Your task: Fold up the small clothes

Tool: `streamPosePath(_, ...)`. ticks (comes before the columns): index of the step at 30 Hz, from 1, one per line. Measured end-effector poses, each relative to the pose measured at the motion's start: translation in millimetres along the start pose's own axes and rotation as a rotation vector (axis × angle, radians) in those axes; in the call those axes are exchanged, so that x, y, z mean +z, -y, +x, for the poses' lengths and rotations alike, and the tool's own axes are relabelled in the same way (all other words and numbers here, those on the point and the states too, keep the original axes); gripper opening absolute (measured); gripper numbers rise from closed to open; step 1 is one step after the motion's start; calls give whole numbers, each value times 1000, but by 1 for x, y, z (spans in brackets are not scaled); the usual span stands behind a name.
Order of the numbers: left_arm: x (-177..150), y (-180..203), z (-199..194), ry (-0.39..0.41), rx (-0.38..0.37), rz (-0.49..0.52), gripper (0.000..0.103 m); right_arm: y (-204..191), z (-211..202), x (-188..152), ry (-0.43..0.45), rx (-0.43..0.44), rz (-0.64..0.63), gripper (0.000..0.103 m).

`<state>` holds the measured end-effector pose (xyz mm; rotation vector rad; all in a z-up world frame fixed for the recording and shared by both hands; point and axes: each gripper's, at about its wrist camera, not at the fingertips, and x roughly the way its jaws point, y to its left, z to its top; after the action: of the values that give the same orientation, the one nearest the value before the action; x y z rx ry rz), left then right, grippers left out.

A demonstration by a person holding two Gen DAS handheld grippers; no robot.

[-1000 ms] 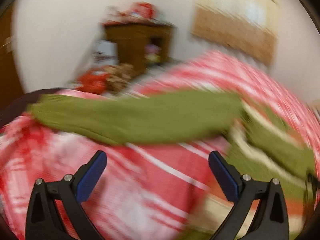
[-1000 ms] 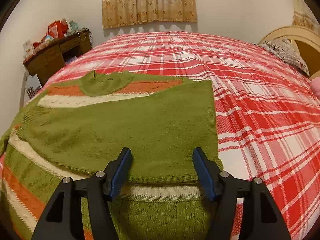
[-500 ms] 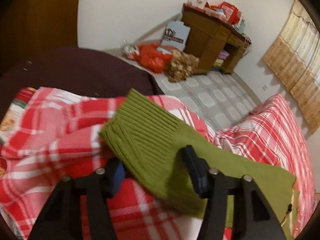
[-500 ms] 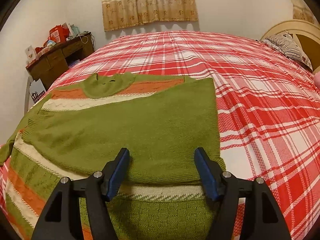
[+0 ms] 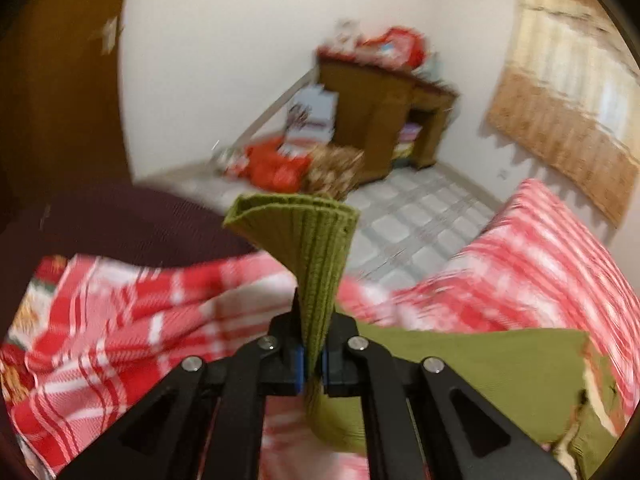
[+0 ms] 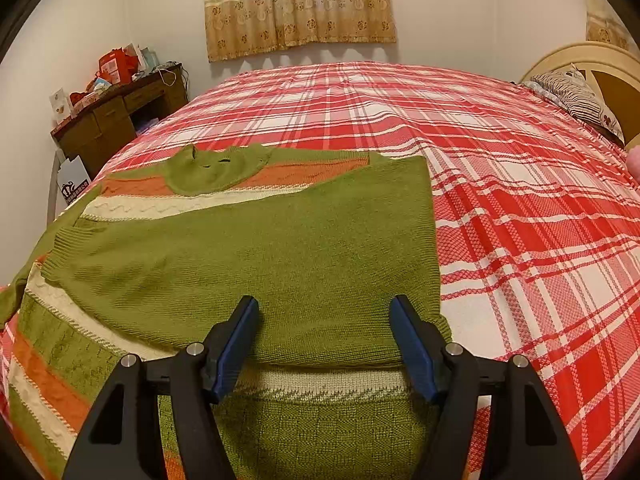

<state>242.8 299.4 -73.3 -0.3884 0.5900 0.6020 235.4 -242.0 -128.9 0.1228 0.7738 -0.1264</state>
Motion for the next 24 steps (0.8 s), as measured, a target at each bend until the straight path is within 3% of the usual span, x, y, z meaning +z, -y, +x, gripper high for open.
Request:
streamPosePath(6,-16,109,-76,150,-246,251,5,1,0,0,1,3,2,69)
streamPosePath(9,-45,163,-95,111,-383,336,5,1,-1,0,5,9,7,69)
streamPosePath(11,-69,194,-100,75,-435,392,5,2,-2,0,7,15,11,69)
streamPosePath(17,-136,250,-105,-9,-493,544,5,4,-2,0,12,26,17,69)
streamPosePath(24,-169,263,-87,-136,-441,629,6,4,-1,-1,14,33,21,70)
